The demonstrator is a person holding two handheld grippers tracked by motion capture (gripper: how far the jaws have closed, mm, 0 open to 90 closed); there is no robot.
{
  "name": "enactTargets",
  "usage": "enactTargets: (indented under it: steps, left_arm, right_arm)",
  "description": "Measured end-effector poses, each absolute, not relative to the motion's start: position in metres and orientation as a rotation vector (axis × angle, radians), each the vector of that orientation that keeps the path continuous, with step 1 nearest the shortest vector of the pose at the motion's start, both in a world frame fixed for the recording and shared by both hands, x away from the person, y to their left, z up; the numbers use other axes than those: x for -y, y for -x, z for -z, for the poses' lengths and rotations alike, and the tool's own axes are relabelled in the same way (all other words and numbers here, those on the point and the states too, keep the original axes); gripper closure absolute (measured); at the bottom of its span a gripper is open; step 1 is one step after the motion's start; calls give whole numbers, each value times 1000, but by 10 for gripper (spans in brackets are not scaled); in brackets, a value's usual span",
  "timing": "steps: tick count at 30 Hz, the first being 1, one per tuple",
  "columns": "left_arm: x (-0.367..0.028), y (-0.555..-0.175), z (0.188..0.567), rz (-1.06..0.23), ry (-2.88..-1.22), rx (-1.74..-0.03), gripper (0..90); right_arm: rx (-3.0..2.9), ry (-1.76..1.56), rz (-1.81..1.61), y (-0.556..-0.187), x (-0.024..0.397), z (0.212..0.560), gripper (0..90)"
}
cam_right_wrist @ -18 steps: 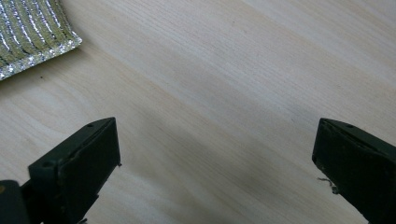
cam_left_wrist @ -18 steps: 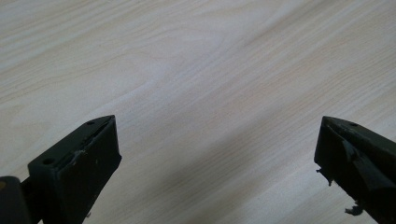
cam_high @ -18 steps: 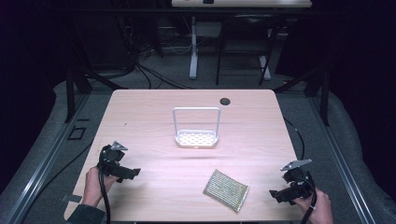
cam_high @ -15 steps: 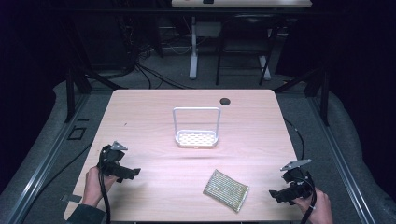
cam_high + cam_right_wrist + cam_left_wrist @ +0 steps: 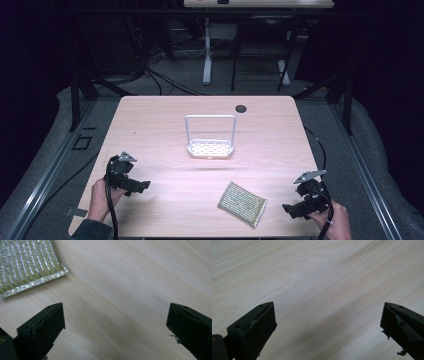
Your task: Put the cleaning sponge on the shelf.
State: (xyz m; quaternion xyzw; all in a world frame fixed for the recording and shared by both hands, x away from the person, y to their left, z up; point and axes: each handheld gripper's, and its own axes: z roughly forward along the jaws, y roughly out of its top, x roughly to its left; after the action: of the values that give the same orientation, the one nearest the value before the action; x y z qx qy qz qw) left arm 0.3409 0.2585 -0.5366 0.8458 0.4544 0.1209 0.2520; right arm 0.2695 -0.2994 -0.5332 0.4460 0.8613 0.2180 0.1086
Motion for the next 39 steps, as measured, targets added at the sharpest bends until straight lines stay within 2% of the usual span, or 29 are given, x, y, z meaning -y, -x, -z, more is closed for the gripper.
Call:
enactTargets:
  steps: [8, 11, 39]
  left_arm:
    - [-257, -341, 537, -325, -2313, -1217, 3]
    - [-255, -341, 538, -323, -2312, -1213, 3]
    - [-254, -342, 538, -322, -2335, -1200, 3]
  right_arm:
    - [-2600, -1249, -722, -270, 284, 530, 36]
    - [-2642, -1232, -696, -271, 271, 529, 0]
    - [-2834, -956, -583, -278, 183, 533, 0]
